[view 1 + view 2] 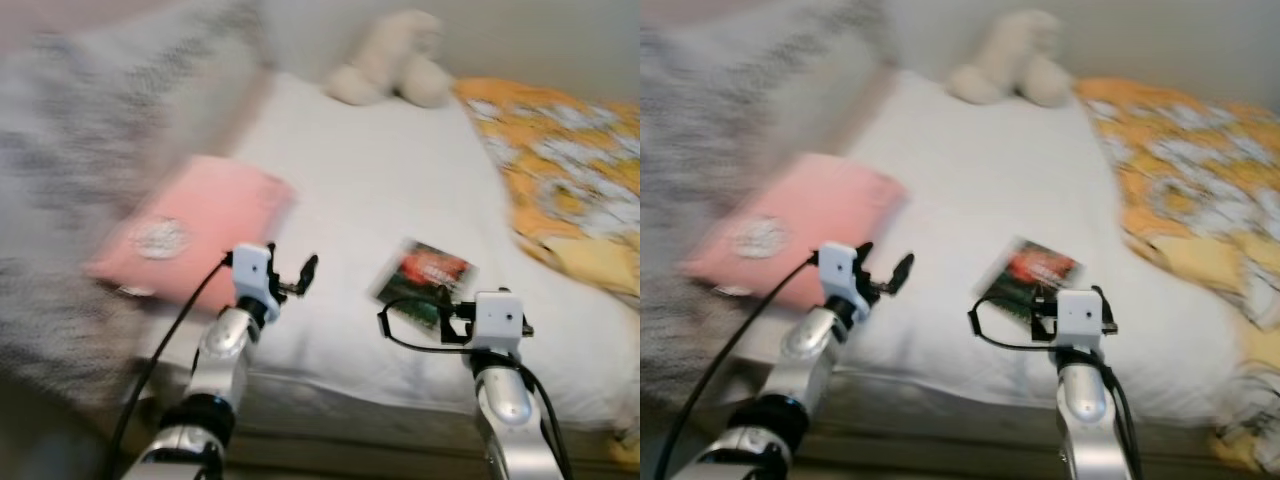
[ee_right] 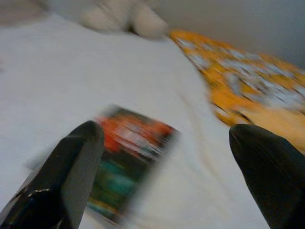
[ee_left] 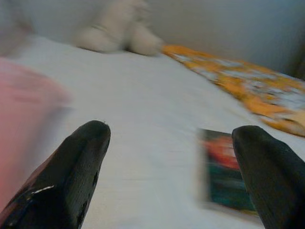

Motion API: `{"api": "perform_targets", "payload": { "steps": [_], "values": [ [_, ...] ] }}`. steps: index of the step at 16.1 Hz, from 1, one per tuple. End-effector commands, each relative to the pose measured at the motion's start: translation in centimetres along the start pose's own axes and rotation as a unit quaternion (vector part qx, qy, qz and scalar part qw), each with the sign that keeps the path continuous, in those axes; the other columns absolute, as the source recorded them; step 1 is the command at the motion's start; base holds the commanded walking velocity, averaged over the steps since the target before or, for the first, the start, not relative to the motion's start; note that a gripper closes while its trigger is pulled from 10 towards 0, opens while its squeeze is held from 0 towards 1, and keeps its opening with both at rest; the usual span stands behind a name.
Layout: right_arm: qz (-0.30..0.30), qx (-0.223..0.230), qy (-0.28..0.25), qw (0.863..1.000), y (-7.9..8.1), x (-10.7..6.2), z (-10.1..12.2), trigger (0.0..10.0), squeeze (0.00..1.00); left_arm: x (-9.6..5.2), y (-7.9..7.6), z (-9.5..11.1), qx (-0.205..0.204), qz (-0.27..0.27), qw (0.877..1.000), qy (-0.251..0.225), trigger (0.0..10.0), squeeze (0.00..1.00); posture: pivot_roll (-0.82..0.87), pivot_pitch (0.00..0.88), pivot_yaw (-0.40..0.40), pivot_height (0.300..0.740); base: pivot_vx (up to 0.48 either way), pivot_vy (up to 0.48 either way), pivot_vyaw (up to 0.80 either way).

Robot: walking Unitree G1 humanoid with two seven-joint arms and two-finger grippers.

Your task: Clean up the room

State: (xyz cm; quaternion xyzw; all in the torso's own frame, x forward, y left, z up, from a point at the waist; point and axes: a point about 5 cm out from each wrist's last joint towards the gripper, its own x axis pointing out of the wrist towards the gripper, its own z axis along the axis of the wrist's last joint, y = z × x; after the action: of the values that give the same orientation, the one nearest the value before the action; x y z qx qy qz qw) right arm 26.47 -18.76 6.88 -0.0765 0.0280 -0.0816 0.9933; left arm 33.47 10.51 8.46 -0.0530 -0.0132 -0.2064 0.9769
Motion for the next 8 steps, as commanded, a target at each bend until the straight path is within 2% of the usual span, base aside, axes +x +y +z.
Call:
{"api": "perform_targets", "payload": {
  "steps": [1, 4, 8],
  "values": [
    [-0.001, 0.012, 0.002, 1.0, 0.1, 0.2, 0.1, 10.0, 0.0, 0.5, -0.2, 0.4, 0.005, -0.003, 1.0, 0.0, 10.0, 0.0, 0.09, 0.0, -0.008, 0.74, 0.0, 0.0, -0.72],
    [0.022, 0.011, -0.002, 1.0, 0.7, 0.4, 0.1, 10.0, 0.0, 0.5, 0.0, 0.4, 0.003, 0.007, 1.0, 0.001, 10.0, 0.0, 0.09, 0.0, -0.011, 0.74, 0.0, 0.0, -0.72],
    [0.031, 0.002, -0.006, 0.999, 1.1, 0.8, 0.3, 10.0, 0.0, 0.4, -0.4, 0.0, 0.001, 0.007, 1.0, 0.009, 10.0, 0.0, 0.09, 0.0, -0.012, 0.74, 0.0, 0.0, 0.0]
  ]
}}
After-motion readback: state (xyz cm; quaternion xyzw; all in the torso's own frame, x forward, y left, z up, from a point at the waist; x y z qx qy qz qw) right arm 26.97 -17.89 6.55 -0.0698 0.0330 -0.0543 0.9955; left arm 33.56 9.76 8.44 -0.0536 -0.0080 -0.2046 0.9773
